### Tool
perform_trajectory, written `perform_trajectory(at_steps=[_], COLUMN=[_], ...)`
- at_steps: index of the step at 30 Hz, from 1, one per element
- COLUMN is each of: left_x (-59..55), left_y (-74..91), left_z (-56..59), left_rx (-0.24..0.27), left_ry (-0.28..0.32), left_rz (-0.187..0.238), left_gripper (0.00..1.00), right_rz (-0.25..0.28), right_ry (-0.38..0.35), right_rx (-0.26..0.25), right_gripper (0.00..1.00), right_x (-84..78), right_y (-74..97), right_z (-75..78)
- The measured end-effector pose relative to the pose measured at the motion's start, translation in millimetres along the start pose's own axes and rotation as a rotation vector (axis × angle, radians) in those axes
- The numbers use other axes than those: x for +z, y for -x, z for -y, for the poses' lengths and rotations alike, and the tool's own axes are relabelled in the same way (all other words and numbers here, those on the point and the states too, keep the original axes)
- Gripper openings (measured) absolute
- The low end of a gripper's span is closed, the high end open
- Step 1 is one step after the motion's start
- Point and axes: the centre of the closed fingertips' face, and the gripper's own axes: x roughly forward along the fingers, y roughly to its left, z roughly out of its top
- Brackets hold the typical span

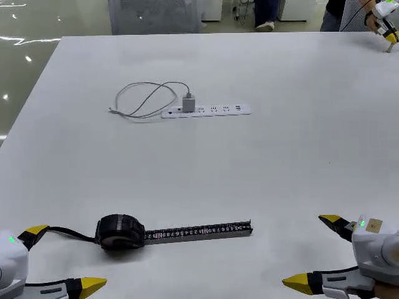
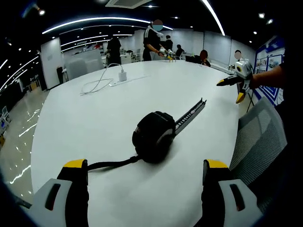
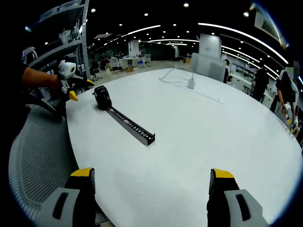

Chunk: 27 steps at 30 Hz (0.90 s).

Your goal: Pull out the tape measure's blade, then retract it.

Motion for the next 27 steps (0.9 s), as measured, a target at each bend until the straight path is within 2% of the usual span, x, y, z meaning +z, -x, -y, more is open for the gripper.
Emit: perform_trajectory(at_steps=[3, 9, 27], left_x=[-0.9, -13.7, -9.4], left_y=[1.1, 2.9, 6.4], left_z=[1.6, 8.3, 3.1], left_rx=[0.004, -0.006, 0.000], left_ry=[0.002, 0.000, -0.008], left_rz=[0.006, -0.017, -0.018], left_gripper=[0.99, 0.99, 0.99], right_rz=[0.001, -0.004, -0.020], right_ry=[-0.013, -0.007, 0.004], right_rx=[-0.003, 0.002, 0.013], right_gripper=[0.99, 0.99, 0.99], right_x=[-3.1, -3.9, -10.0], right_y=[0.9, 1.4, 3.7], right_z=[1.9, 1.3, -0.8])
